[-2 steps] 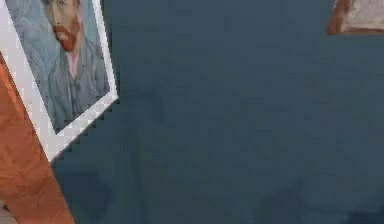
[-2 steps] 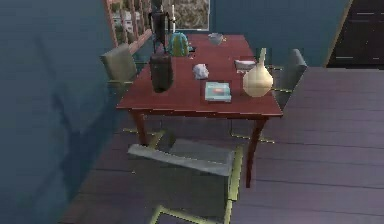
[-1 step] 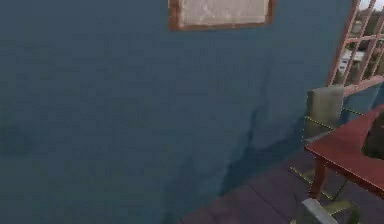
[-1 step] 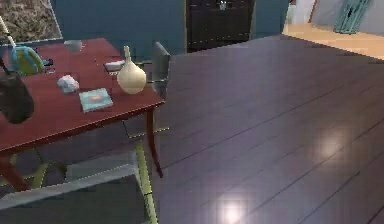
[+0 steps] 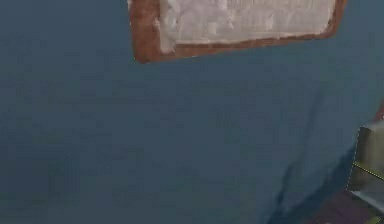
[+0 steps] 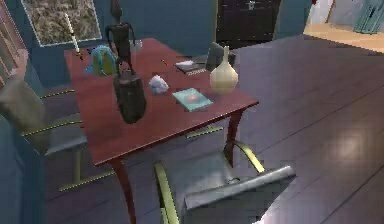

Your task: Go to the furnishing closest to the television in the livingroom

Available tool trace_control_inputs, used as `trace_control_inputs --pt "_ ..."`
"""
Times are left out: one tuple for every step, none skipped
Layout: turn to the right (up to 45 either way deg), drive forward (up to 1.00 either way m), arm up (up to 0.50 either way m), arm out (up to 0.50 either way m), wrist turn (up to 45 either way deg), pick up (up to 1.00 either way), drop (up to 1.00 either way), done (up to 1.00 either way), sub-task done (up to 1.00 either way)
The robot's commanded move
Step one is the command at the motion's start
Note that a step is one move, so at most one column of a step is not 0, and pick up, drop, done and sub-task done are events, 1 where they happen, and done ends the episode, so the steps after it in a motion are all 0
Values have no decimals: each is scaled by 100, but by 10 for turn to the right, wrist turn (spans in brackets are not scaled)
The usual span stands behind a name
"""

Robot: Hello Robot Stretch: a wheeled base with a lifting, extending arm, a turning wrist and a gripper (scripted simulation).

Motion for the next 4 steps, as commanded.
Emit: trace_control_inputs --pt "450 0 0 0 0 0 0 0 0" --pt "450 0 0 0 0 0 0 0 0" --pt "450 0 0 0 0 0 0 0 0" --pt "390 0 0 0 0 0 0 0 0"
